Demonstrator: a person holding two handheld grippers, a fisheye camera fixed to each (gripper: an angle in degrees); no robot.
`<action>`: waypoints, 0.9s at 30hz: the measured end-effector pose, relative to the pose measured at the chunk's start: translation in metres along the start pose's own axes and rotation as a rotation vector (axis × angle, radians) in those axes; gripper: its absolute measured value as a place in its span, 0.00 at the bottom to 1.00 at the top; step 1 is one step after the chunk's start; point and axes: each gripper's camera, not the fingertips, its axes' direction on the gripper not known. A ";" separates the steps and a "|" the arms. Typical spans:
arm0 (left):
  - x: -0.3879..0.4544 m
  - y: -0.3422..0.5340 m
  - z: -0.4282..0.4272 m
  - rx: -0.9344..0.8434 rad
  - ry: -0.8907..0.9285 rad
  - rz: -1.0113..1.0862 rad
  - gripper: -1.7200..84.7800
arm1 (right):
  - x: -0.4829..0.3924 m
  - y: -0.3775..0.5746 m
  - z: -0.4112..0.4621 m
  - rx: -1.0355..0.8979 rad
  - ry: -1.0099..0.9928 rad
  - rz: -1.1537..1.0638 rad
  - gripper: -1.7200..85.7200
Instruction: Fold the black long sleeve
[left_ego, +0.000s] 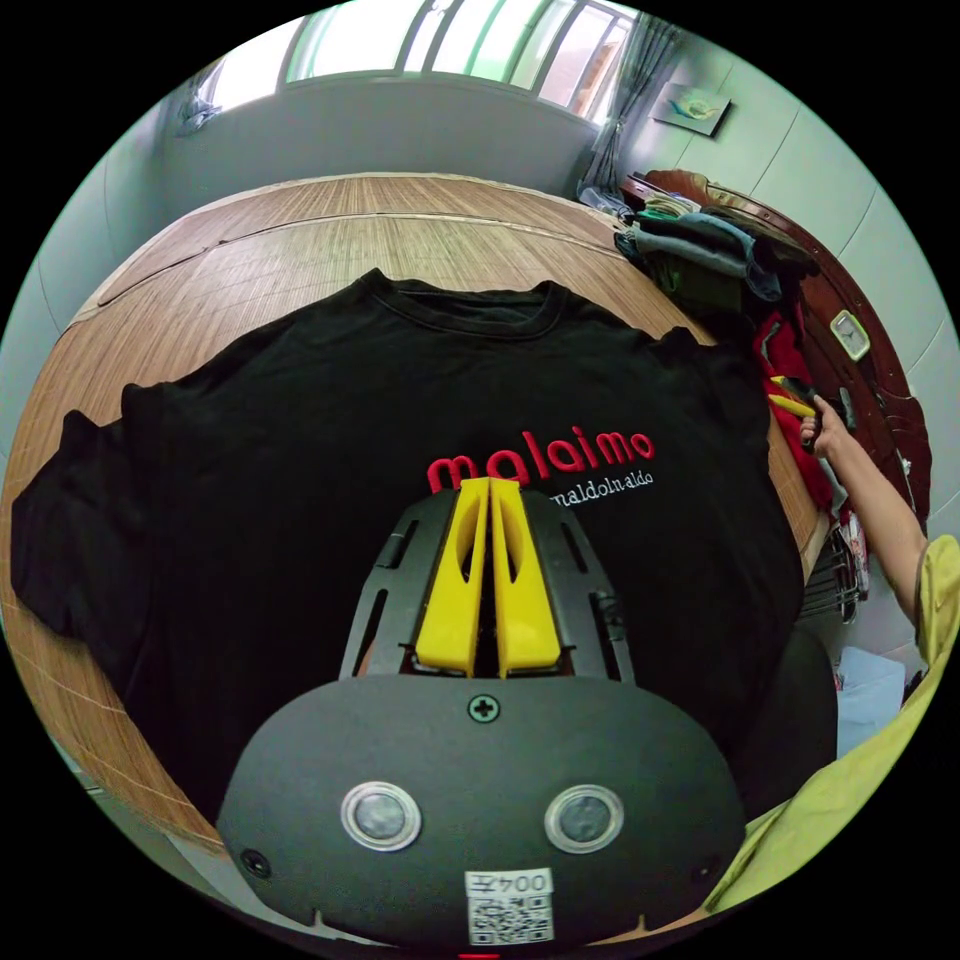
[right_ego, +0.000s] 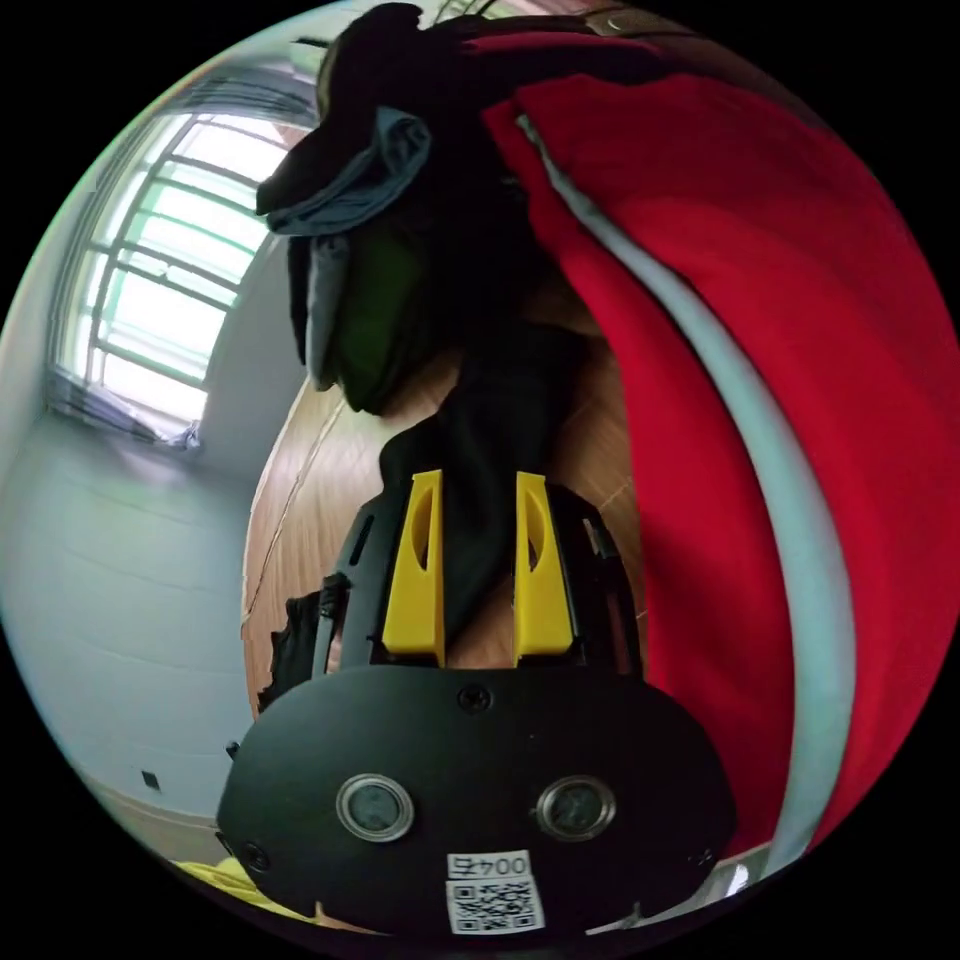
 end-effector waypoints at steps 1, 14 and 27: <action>0.000 0.000 0.000 0.000 0.000 0.000 0.03 | 0.007 -0.009 0.000 0.001 0.022 0.022 0.15; -0.002 -0.002 0.007 0.001 0.012 -0.004 0.03 | -0.054 0.028 -0.005 0.042 -0.002 -0.086 0.06; -0.018 -0.002 0.014 0.005 0.060 -0.026 0.03 | -0.505 0.504 0.038 -0.105 -0.142 -1.132 0.08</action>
